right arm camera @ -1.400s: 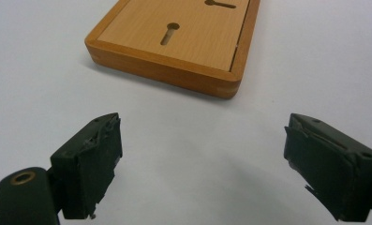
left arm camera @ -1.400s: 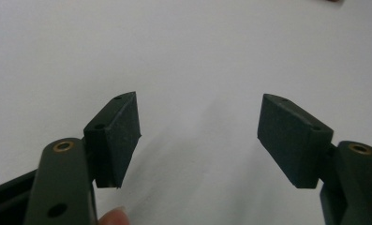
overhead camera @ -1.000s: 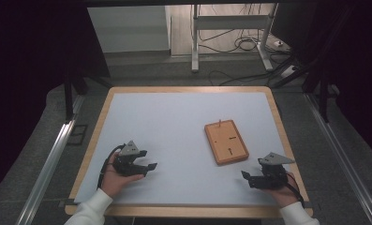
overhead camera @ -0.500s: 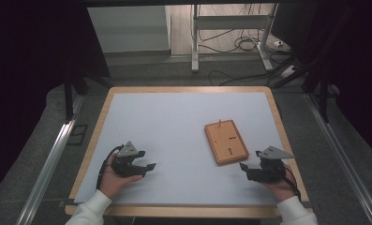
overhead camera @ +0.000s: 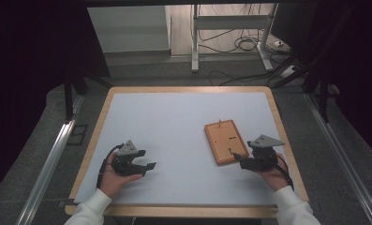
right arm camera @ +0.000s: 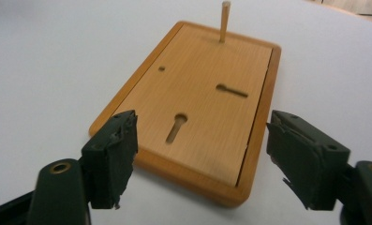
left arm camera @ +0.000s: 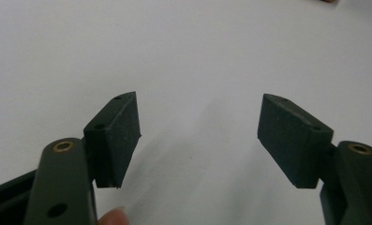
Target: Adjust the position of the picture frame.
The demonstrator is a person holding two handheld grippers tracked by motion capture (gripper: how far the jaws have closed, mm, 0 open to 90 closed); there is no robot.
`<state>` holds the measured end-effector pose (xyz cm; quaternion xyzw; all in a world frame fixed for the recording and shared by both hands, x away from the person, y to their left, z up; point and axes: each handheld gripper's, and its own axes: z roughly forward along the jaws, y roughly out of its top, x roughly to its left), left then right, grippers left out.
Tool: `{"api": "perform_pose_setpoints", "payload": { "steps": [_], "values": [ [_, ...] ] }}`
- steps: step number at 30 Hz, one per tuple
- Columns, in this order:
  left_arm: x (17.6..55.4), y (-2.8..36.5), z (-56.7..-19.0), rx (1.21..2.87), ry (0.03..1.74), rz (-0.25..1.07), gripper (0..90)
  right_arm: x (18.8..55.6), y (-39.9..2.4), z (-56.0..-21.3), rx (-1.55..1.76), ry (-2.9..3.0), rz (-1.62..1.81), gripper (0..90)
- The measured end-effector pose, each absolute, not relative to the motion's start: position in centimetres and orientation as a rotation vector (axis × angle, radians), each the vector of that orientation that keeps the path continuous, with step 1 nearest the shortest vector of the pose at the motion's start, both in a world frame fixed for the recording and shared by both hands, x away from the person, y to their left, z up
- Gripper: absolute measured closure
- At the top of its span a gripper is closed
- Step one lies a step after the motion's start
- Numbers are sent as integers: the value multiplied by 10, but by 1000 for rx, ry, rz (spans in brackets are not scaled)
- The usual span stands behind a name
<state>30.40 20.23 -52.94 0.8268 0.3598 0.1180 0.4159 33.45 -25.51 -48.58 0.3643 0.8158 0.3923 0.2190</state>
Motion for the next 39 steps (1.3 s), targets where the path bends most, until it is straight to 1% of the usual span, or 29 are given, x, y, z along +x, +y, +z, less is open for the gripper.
{"api": "perform_pose_setpoints", "payload": {
  "steps": [8, 15, 21, 30, 39],
  "values": [
    [305, 203, -530, 2081, 906, 292, 294, 359, -250, -478, 1006, 2243, 1104, 299],
    [306, 203, -530, 2079, 907, 290, 294, 382, -240, -483, 1029, 2291, 1098, 350],
    [309, 199, -530, 2083, 895, 286, 294, 402, -228, -486, 1033, 2323, 1067, 370],
    [314, 196, -529, 2091, 872, 280, 294, 434, -209, -490, 1015, 2341, 1040, 442],
    [319, 194, -530, 2095, 856, 277, 294, 454, -194, -499, 1013, 2376, 1013, 503]
  ]
}}
